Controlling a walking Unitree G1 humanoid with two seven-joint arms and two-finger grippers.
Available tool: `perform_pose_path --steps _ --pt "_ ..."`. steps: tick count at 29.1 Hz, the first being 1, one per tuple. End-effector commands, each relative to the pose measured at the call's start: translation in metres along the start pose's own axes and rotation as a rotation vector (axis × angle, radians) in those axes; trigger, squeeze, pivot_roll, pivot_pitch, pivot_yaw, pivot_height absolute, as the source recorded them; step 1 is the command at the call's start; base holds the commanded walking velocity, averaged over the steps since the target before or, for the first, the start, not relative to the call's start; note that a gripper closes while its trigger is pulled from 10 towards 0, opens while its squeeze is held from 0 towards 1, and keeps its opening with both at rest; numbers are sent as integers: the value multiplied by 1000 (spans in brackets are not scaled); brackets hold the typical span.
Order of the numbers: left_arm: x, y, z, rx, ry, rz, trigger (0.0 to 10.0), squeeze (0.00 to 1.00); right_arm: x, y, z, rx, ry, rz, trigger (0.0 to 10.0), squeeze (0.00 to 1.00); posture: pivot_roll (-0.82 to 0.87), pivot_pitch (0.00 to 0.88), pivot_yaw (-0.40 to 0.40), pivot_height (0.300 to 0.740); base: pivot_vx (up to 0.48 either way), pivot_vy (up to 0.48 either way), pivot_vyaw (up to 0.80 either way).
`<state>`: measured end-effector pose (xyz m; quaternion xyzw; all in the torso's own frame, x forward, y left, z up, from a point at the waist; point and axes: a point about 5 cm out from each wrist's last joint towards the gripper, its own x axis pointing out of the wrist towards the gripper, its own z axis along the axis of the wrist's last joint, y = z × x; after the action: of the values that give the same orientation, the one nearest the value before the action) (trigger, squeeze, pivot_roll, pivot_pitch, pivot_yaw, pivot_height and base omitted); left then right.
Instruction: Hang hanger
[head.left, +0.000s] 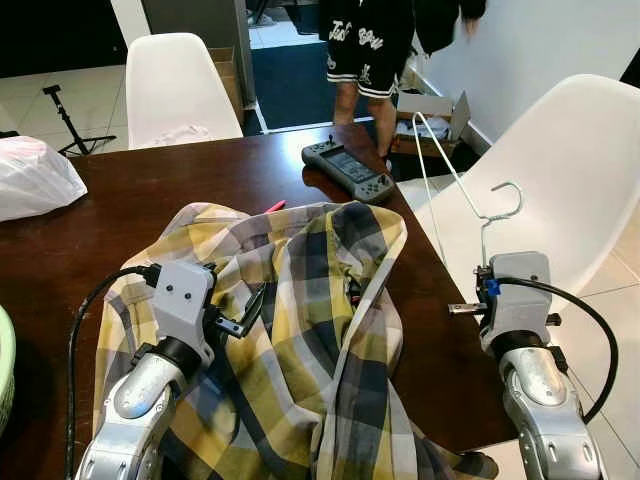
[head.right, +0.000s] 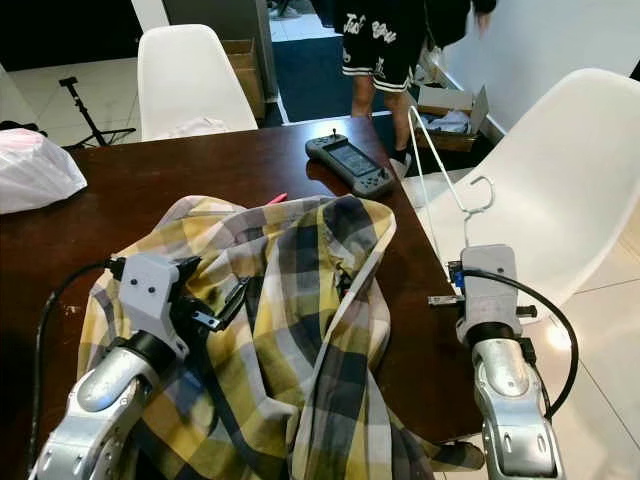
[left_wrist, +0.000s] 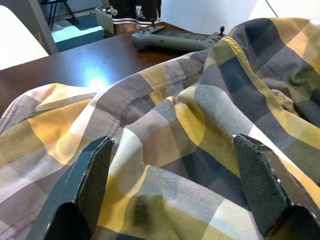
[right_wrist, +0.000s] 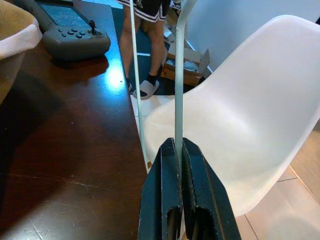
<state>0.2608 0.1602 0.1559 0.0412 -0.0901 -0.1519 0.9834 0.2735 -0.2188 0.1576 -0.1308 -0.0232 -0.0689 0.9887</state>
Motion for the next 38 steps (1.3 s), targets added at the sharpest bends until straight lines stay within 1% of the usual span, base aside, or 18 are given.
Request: perform_pose_path --steps 1,11,12,13,15,16,19,22,23,25,28,29,30,32,33,34,36,38 --pt "-1 -1 -7 -15 42 -11 10000 0 -1 0 -1 9 7 -3 10000 0 48 180 16 740 0 0 0" --pt "3 -3 -10 -27 74 -23 10000 0 4 -2 0 17 20 0 10000 0 34 166 10 740 0 0 0" --pt "8 6 2 -30 42 37 10000 0 9 -7 8 1 -1 -4 10000 0 24 158 3 740 0 0 0" --pt "8 6 2 -30 42 37 10000 0 9 -7 8 1 -1 -4 10000 0 24 158 3 740 0 0 0" --pt "16 15 20 -22 -24 92 10000 0 13 -14 21 -37 -47 -15 10000 0 23 157 3 740 0 0 0" --pt "16 15 20 -22 -24 92 10000 0 13 -14 21 -37 -47 -15 10000 0 23 157 3 740 0 0 0" --pt "26 21 40 -28 -92 120 10000 0 19 -21 39 -63 -108 -35 10000 0 24 156 2 740 0 0 0" --pt "29 22 48 -30 -120 126 10000 0 22 -23 47 -44 -131 -37 10000 0 25 157 2 740 0 0 0" --pt "32 23 56 -29 -144 128 10000 0 23 -17 56 1 -161 7 10000 0 26 158 2 740 0 0 0" --pt "32 23 56 -29 -144 128 10000 0 23 -17 56 1 -161 7 10000 0 26 158 2 740 0 0 0" --pt "37 22 63 -32 -166 130 10000 0 23 0 80 182 -232 137 10000 0 23 153 4 740 0 0 0" --pt "37 22 63 -32 -166 130 10000 0 23 0 80 182 -232 137 10000 0 23 153 4 740 0 0 0" --pt "38 21 64 -36 -166 132 10000 0 23 3 86 256 -247 170 10000 0 23 153 4 740 0 0 0" --pt "38 21 64 -36 -166 132 10000 0 23 3 86 256 -247 170 10000 0 23 153 4 740 0 0 0" --pt "40 21 65 -50 -169 134 10000 0 24 5 94 338 -271 214 10000 0 23 153 4 740 0 0 0" --pt "40 21 65 -50 -169 134 10000 0 24 5 94 338 -271 214 10000 0 23 153 4 740 0 0 0" --pt "44 25 70 -103 -186 139 10000 0 19 9 121 550 -354 437 10000 0 22 152 3 740 0 0 0" --pt "44 25 70 -103 -186 139 10000 0 19 9 121 550 -354 437 10000 0 22 152 3 740 0 0 0"
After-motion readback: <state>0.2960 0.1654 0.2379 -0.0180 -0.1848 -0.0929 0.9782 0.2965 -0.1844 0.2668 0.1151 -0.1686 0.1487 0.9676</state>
